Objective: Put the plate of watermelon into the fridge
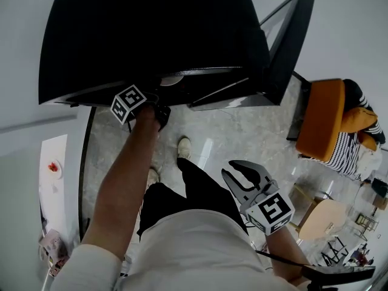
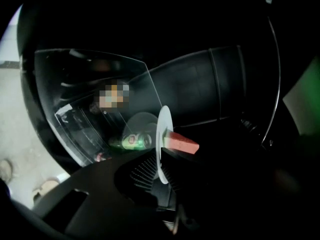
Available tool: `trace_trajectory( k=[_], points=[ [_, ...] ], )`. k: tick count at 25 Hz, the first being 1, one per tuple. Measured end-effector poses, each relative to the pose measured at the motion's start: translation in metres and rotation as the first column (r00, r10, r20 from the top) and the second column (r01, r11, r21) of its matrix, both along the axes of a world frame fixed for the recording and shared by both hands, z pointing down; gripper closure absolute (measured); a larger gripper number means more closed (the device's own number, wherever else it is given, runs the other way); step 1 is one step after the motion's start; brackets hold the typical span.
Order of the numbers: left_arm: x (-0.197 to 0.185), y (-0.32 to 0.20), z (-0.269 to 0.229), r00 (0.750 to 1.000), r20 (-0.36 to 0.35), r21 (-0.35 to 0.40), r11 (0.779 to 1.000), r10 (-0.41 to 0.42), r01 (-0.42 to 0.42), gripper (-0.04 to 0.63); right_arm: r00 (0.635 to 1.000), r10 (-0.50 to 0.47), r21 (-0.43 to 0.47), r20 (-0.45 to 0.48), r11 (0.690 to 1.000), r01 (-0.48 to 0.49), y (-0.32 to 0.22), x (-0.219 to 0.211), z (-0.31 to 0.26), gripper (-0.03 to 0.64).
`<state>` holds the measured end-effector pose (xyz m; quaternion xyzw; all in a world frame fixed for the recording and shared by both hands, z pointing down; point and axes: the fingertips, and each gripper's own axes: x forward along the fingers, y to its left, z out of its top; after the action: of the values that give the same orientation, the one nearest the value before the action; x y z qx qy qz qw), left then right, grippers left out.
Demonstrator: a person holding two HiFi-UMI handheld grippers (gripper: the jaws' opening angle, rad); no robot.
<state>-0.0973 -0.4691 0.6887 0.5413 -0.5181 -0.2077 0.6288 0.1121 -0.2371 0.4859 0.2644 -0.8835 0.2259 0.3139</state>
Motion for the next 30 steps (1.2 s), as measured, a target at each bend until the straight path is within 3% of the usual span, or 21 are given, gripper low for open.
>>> trace_trajectory(
  k=[4,7,12,17,25,30],
  points=[
    [0.0,-0.005,-0.003,0.993,0.103,-0.015,0.999,0.048,-0.047,0.567,1.0,0.009,-0.004,0.003,1.0,-0.009,0.001,0.001,0.001,0.511],
    [0.002,-0.006,-0.004,0.969,0.222,-0.044,0.994,0.109,-0.101,0.545,1.0,0.009,-0.002,0.003,1.0,-0.009,0.0,0.0,0.0,0.511],
    [0.001,-0.006,-0.002,0.867,0.444,-0.121,0.974,0.226,-0.192,0.49,1.0,0.01,-0.004,0.005,1.0,-0.01,0.001,-0.001,0.001,0.511],
    [-0.007,-0.005,0.003,0.766,0.578,-0.196,0.959,0.283,-0.206,0.459,1.0,0.007,-0.001,0.002,1.0,-0.007,0.003,-0.001,0.001,0.511],
    [-0.011,-0.003,0.001,0.677,0.661,-0.236,0.946,0.324,-0.223,0.435,1.0,0.024,-0.005,-0.002,1.0,-0.024,0.007,0.004,0.002,0.511],
    [-0.019,0.002,-0.005,0.639,0.699,-0.215,0.947,0.321,-0.24,0.43,1.0,0.026,0.005,0.007,1.0,-0.026,0.008,0.001,0.0,0.511]
  ],
)
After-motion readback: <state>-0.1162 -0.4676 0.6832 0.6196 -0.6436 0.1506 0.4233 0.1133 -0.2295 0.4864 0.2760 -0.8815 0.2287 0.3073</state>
